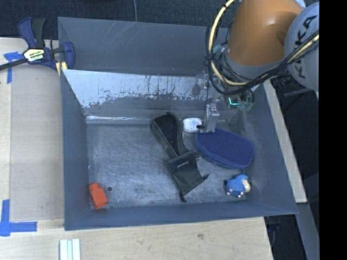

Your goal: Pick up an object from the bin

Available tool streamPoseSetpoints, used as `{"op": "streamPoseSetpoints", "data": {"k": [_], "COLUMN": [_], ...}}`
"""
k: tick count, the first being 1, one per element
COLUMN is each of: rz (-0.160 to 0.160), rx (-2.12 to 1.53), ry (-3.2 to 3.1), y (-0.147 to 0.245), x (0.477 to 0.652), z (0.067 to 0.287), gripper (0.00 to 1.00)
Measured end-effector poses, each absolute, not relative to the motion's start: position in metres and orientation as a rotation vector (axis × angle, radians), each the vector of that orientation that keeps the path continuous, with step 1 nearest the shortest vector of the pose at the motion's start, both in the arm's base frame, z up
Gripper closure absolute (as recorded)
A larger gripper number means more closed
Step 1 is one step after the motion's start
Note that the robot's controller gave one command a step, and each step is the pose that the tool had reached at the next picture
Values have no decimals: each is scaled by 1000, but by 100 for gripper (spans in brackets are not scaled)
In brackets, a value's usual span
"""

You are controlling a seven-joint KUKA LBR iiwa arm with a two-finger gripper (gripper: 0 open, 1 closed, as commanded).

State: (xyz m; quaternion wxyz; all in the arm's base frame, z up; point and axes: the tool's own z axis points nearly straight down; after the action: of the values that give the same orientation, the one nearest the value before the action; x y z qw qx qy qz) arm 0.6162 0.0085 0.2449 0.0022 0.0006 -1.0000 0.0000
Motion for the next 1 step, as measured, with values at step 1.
{"op": "streamPoseSetpoints", "data": {"k": [1], "rz": [2], "rx": [2], "ry": [-3136], "y": [-49], "x": [593], "z": [112], "gripper": [0]}}
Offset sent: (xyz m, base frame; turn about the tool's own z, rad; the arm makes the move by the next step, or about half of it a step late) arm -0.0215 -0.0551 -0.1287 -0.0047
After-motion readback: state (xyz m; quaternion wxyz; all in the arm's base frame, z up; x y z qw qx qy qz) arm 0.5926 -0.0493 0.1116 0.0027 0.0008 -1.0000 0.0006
